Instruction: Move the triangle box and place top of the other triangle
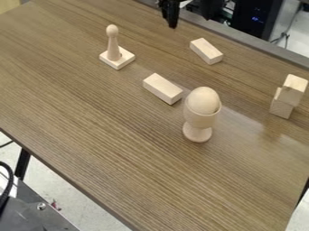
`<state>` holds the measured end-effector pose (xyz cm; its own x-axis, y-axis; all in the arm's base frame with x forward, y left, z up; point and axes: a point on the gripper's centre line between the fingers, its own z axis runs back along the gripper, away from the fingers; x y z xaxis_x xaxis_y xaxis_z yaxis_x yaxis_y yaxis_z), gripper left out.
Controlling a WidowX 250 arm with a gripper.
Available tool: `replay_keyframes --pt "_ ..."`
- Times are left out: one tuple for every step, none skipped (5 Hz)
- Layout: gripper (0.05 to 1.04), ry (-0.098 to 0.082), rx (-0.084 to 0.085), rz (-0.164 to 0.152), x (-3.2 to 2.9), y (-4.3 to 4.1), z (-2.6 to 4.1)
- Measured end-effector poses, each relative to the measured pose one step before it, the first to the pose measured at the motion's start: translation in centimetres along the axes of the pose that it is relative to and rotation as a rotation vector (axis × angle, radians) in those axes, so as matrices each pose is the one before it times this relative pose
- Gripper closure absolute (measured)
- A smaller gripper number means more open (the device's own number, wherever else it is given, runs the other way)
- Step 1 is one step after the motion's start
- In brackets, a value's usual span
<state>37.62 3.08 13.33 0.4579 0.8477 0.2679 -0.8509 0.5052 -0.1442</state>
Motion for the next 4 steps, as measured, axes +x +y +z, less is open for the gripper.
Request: replay_keyframes --pt "0.083 0.0233 0.0356 -0.0058 -0.508 0.381 -1.333" --pt "0.083 0.023 0.0252 -0.005 -0.391 -0.167 -1.667" --pt "0.083 0.0035 0.0017 0.0092 0.245 -0.673 -1.078" --pt "0.083 0.0024 0.0038 0.0114 0.389 -0.993 -1.178"
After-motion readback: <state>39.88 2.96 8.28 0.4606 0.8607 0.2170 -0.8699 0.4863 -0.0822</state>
